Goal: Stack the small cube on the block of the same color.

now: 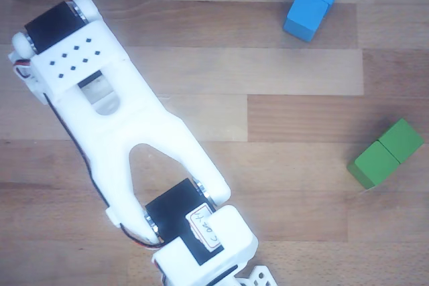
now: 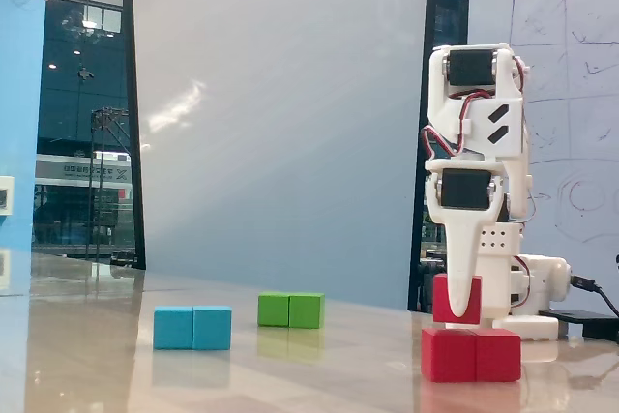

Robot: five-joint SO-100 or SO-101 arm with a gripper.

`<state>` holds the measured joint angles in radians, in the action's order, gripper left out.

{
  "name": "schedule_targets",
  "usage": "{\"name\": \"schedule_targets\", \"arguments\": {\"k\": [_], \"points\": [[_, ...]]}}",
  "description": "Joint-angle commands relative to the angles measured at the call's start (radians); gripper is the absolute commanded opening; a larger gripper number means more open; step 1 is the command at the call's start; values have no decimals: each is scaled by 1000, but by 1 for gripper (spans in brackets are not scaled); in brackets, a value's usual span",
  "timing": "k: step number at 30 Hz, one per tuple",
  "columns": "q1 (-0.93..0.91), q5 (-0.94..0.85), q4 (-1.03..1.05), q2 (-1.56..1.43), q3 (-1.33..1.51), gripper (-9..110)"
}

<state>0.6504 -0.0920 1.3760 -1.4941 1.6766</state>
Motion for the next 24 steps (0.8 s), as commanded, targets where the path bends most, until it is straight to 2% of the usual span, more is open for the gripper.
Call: {"name": "schedule_targets", "arguments": {"k": [1, 13, 24], "points": [[-9, 5, 8, -18, -6, 6], [-9, 12, 0, -20, 66, 25], [-11, 12, 0, -32, 60, 32]]}}
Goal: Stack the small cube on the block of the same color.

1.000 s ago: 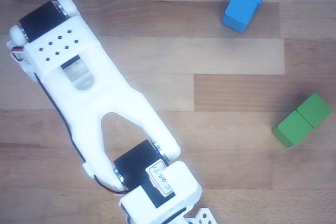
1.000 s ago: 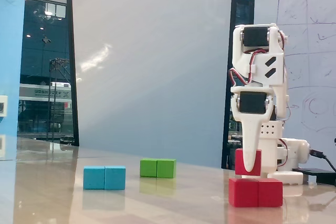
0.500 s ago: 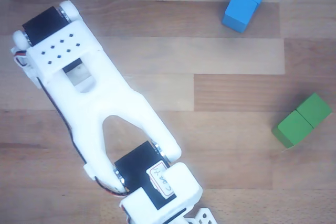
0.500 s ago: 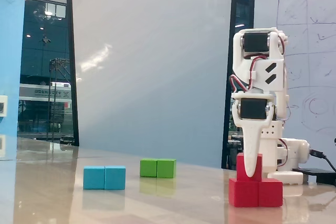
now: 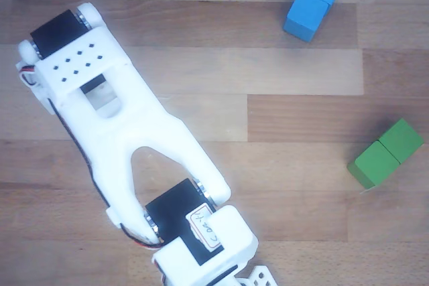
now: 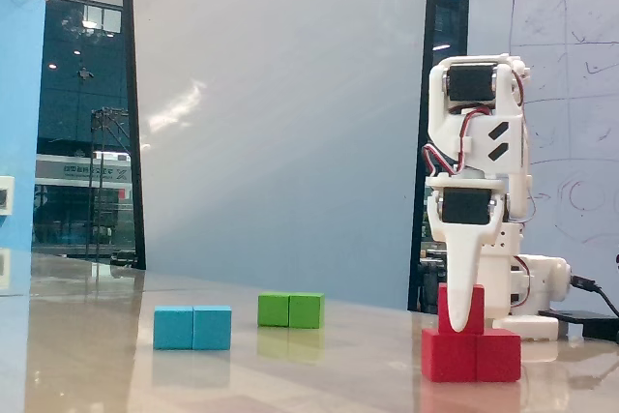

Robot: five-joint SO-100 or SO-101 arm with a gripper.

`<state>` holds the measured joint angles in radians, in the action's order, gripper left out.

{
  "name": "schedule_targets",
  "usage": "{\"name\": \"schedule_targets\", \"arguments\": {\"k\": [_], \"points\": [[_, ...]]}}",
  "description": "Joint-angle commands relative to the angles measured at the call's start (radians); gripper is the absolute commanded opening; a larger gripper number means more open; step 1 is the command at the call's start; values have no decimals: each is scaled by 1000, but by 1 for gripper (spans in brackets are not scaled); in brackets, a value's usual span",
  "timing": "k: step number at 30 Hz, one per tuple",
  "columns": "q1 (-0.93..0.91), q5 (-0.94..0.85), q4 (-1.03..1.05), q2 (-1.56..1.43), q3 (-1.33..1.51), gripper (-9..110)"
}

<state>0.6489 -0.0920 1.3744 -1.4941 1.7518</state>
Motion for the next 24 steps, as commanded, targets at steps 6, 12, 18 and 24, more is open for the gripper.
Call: {"name": "schedule_targets", "arguments": {"k": [6, 12, 18, 24], "points": [[-100, 0, 3, -38, -15, 33], [-230, -2, 6, -38, -15, 33], [-414, 11, -11, -40, -17, 32], [-560, 14, -11, -55, -17, 32]]}}
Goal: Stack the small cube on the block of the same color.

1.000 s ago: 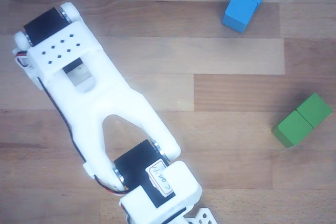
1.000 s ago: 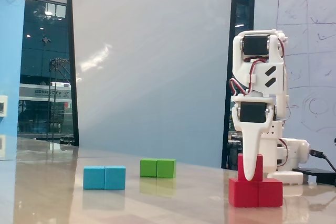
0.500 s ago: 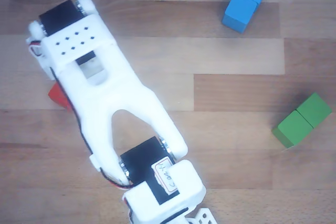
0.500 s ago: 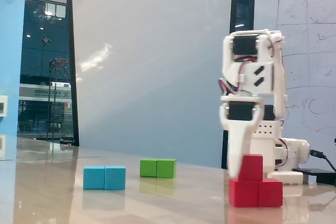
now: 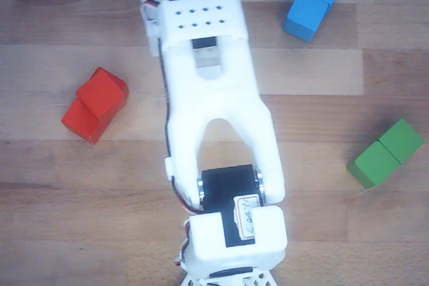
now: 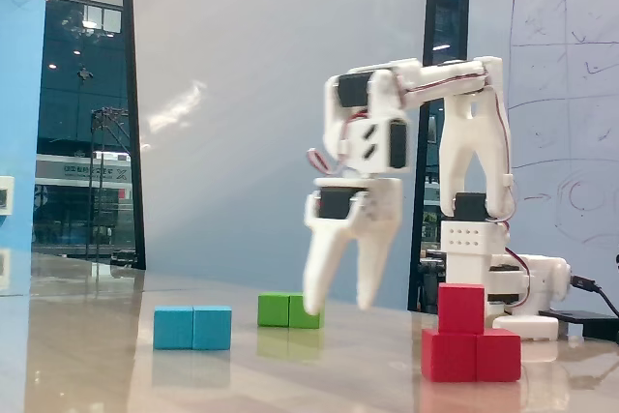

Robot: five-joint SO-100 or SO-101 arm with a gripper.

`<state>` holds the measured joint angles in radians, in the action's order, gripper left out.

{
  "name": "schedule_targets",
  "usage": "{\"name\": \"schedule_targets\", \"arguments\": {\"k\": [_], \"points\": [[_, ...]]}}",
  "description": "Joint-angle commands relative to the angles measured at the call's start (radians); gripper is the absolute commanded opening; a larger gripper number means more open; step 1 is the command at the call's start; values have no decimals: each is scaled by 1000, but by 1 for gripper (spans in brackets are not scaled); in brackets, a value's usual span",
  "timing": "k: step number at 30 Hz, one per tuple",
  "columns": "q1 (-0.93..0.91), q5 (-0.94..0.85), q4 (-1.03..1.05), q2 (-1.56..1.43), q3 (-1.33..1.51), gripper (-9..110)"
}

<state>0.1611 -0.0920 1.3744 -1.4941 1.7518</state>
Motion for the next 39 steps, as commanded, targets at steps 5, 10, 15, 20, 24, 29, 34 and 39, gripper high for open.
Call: {"name": "schedule_targets", "arguments": {"k": [5, 10, 15, 20, 24, 29, 34, 39], "points": [[-135, 15, -32, -143, -5, 32], [-163, 15, -94, -215, 38, 32], [-172, 15, -160, -307, 149, 26], [-184, 15, -233, -442, 293, 11], [-212, 15, -284, -552, 434, -1], [-258, 15, -362, -701, 641, 1], [-253, 15, -426, -887, 808, 0], [-222, 15, -426, -1034, 936, 0]]}}
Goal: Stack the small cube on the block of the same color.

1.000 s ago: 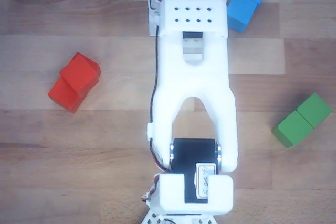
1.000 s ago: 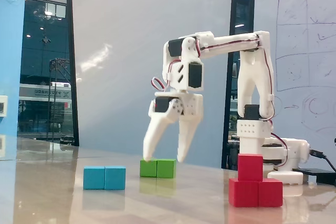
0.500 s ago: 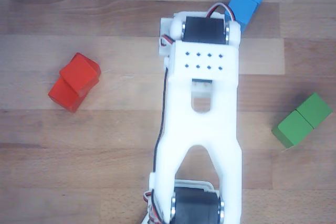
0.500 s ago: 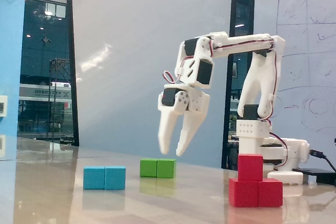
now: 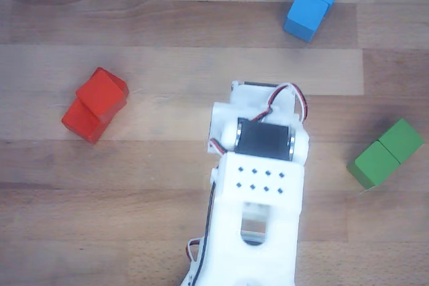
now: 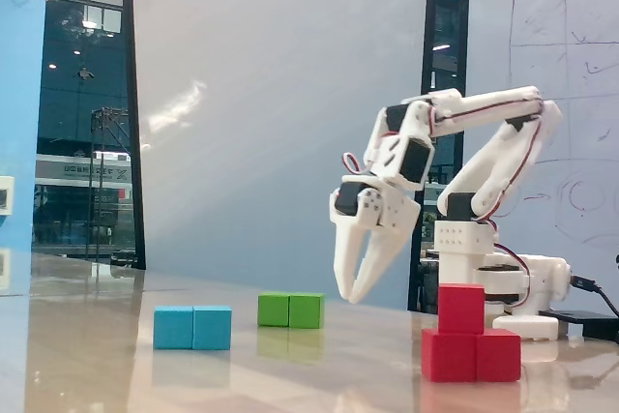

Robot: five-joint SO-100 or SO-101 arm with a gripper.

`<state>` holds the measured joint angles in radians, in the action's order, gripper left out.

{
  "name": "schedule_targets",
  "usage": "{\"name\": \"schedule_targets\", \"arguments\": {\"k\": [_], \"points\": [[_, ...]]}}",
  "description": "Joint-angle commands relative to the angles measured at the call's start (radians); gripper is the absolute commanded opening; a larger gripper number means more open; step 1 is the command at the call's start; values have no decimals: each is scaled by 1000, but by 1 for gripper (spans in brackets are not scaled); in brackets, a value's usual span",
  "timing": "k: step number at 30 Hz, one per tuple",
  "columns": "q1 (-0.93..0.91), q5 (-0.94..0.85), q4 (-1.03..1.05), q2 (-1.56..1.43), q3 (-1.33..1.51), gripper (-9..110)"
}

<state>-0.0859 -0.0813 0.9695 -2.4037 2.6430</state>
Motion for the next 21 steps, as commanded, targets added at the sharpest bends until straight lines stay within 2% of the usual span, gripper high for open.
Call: {"name": "schedule_targets", "arguments": {"k": [1, 8, 21], "points": [[29, 5, -21, -149, 66, 0], [34, 3, -6, -328, 210, 0], [35, 0, 224, -795, 356, 0]]}}
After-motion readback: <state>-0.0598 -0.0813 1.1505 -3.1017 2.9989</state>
